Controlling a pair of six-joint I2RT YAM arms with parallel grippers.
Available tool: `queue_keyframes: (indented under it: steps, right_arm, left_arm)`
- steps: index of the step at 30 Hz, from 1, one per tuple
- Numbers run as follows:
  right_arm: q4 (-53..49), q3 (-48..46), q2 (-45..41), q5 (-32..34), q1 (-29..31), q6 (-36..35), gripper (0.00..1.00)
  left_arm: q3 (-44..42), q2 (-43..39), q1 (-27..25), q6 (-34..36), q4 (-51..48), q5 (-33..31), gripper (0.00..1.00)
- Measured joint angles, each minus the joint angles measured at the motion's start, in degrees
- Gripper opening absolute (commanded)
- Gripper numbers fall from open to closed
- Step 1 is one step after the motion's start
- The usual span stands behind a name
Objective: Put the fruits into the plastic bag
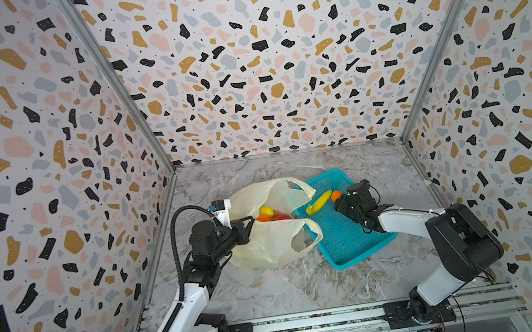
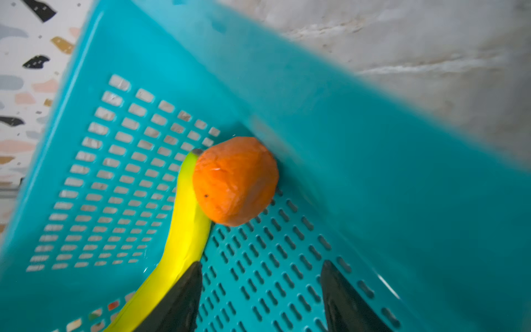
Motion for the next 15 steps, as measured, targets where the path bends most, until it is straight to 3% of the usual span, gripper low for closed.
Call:
queue_keyframes:
  steps: [7, 15]
  right_arm:
    - [-0.9, 5.9, 3.52, -6.47, 2.34, -4.5, 0.68]
    - [-6.78, 18.25, 12.13, -6.29, 5.68, -4.92, 0.75]
  left_arm:
    - [0.0, 0.07, 0.0, 0.0, -0.02, 0.0, 0.0]
    - [0.0, 0.04, 0.0, 0.02, -0.02, 0.0, 0.0]
